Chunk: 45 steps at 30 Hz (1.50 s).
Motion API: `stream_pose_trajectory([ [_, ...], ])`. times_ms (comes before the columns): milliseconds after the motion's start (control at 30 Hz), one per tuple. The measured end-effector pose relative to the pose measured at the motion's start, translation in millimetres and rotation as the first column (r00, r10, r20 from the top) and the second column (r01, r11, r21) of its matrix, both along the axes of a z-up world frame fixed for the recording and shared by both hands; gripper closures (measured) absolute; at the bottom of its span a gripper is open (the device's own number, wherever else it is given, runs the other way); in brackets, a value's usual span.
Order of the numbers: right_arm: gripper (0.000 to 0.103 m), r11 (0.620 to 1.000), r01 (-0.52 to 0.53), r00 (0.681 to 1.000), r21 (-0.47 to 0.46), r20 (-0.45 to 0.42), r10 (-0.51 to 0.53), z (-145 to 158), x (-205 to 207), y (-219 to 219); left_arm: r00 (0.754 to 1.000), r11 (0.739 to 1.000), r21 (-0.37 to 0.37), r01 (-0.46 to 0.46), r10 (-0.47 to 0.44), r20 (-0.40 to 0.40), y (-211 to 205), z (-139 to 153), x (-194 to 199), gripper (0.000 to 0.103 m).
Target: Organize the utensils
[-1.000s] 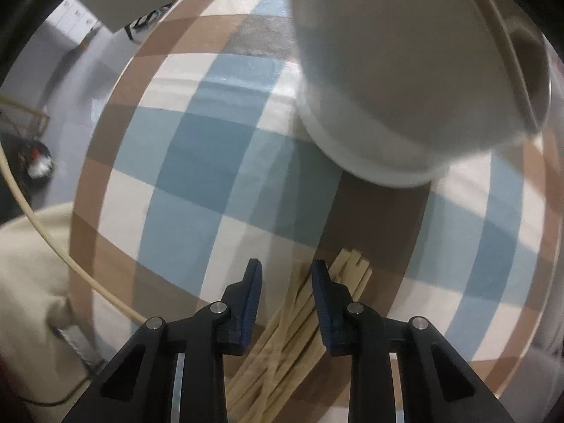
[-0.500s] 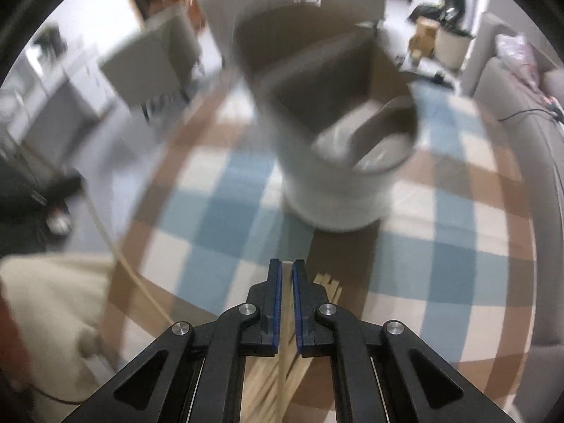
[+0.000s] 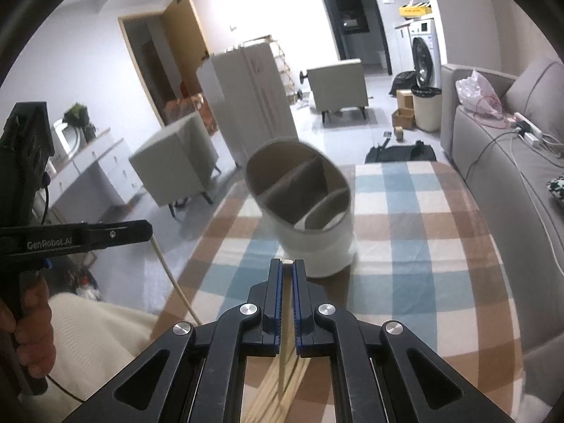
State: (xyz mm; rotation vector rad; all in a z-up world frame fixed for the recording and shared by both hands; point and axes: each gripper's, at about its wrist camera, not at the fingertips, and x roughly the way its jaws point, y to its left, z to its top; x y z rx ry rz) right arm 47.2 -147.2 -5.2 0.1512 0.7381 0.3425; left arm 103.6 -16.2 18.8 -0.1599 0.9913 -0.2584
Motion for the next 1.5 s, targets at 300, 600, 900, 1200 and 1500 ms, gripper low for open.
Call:
stream_pose_trajectory([
  [300,0.103,0.999,0.013,0.988,0.052,0.154,-0.020,71,12,-23,0.994,1.000,0.002,-0.002,0.002,0.108,-12,62,20,0.101],
  [600,0.103,0.997,-0.053,0.980,0.058,0.195,0.041,112,55,-17,0.980,1.000,-0.016,0.008,-0.004,0.199,-12,99,58,0.101],
  [900,0.082,0.996,0.080,0.988,0.032,-0.132,-0.075,-9,93,-78,0.993,0.999,-0.028,0.032,-0.028,0.115,2,61,43,0.101],
  [1200,0.073,0.978,0.208,0.826,0.007,-0.537,-0.172,-129,158,-133,0.999,0.999,0.007,0.038,-0.038,-0.007,4,3,39,0.101],
  [1500,0.073,0.965,0.188,0.739,-0.180,-0.622,-0.260,-162,215,-106,0.998,0.999,0.010,0.036,-0.035,-0.046,14,-16,39,0.101],
])
